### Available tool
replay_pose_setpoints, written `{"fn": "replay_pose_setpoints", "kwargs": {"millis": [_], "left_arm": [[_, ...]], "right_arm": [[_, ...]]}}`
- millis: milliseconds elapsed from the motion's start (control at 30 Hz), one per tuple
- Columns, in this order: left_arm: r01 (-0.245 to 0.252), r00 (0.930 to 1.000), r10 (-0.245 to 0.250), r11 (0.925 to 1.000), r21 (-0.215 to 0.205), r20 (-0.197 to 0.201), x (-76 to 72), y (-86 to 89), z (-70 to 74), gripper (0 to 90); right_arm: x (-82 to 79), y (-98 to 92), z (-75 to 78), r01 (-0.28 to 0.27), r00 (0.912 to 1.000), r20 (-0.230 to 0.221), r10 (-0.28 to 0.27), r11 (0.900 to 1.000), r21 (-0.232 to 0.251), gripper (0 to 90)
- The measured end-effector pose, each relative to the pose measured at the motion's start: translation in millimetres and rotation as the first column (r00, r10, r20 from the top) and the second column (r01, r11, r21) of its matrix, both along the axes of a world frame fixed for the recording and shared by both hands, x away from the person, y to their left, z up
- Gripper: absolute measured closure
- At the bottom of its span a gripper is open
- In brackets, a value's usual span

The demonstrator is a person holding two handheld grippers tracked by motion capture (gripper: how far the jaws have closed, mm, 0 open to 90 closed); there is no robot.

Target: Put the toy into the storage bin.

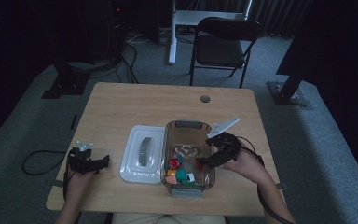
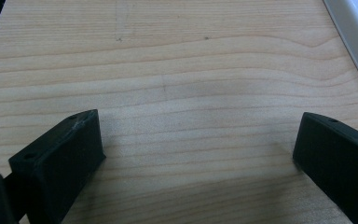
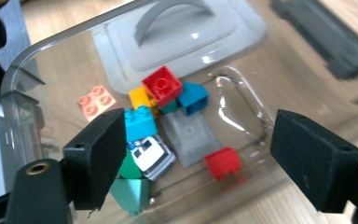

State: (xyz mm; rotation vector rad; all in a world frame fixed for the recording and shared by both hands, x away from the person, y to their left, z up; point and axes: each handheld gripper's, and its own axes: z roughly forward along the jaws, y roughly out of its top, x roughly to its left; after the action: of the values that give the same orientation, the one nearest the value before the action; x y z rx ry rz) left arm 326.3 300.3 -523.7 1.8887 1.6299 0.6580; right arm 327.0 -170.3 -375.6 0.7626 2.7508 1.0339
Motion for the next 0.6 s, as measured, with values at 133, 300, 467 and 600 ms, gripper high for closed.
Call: {"fn": "replay_pose_setpoints", "kwargs": {"millis": [133,300,467,600], "left_arm": [[0.0,1.0,0.0,1.0,0.0,0.001,0.0,0.0,0.0,2.0],[0.0,1.0,0.0,1.0,-0.001,0.001,0.0,0.0,-0.1,2.0],[0.0,1.0,0.0,1.0,0.0,-0.001,0.0,0.0,0.1,2.0],[-0.001,1.0,0.001,1.0,-0.001,0.0,0.0,-0.1,0.0,2.0]], "right_arm": [[0.7,-20.8,-1.6,0.046,0.9988,0.013,-0.047,0.997,0.065,12.8],[-0.8,-47.5,-14.3,0.103,0.9932,0.045,-0.107,0.99,0.099,13.9],[-2.3,-66.0,-32.5,0.148,0.9848,0.074,-0.158,0.981,0.125,14.6],[-2.2,-77.1,-49.8,0.168,0.9806,0.082,-0.178,0.978,0.125,15.5]]}}
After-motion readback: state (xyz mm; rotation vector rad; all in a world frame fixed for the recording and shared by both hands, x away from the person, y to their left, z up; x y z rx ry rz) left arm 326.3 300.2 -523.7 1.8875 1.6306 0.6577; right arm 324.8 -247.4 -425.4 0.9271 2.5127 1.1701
